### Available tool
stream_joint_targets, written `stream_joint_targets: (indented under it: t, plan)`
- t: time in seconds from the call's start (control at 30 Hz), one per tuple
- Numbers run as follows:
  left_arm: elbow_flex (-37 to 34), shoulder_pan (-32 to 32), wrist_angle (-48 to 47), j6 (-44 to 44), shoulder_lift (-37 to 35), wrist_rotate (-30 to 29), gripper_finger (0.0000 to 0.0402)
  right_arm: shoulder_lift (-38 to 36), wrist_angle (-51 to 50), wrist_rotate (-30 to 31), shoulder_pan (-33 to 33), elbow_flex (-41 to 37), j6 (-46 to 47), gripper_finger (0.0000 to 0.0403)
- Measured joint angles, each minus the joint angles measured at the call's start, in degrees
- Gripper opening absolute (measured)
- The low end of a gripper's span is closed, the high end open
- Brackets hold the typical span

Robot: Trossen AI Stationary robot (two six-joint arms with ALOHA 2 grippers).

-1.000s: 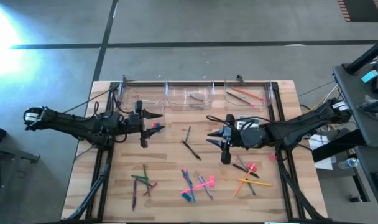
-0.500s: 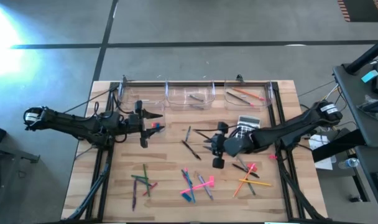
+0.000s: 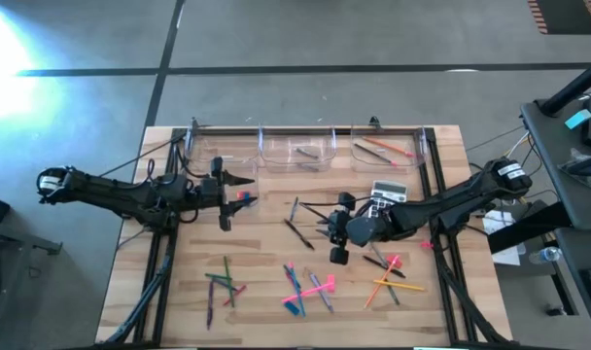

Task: Sort crayons/erasers/pens/pencils in bins
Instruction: Put the black pen into the top left transparent bin

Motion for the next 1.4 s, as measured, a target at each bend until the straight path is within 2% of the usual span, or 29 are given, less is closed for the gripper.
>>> stream_joint_targets:
  t: [1.2,1.4]
  plan:
    - [0.0,0.0,0.0,0.0,0.5,0.0,0.0201,0.8,0.0,0.0,0.0,-0.1,1.1,0.0089]
    - [0.0,0.0,1.4,-0.5,0.5,0.1,0.0201,0.9,-0.2,-0.9,0.4,3.7,2.0,0.0089]
